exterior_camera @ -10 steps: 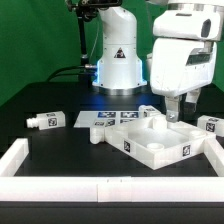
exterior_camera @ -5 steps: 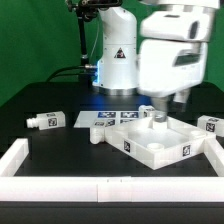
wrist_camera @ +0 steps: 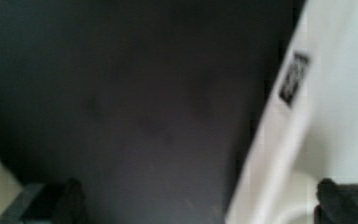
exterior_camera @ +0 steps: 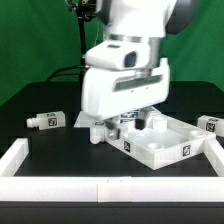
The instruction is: Assemble one leg
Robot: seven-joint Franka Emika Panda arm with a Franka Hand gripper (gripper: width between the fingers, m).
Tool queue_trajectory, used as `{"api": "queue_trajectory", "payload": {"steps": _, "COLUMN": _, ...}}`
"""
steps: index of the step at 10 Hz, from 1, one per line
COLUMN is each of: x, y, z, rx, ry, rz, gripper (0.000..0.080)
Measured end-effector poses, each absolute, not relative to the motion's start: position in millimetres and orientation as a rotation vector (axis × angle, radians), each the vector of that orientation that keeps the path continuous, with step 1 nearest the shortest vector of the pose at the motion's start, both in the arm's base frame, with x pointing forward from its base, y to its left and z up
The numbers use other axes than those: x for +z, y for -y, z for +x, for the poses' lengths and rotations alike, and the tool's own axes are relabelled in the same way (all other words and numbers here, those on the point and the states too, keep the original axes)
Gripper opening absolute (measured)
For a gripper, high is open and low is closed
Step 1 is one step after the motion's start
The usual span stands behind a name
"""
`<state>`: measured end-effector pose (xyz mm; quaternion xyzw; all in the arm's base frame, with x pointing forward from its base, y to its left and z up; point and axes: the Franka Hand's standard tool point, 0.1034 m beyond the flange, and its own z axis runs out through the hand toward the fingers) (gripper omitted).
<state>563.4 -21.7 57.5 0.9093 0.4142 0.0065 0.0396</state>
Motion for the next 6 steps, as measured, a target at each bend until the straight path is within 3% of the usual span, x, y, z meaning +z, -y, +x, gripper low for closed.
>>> {"api": "queue_trajectory", "payload": {"steps": 3, "x": 56.2, "y": 19, "z": 562, "rx": 0.017, "ry": -1.277, "rz": 2.785, "gripper": 0.0649}}
{"api": "queue_trajectory", "payload": {"steps": 6, "x": 29.3, "y": 9, "z": 531, "rx": 0.031, "ry": -1.109, "rz": 2.885, "gripper": 0.0649}}
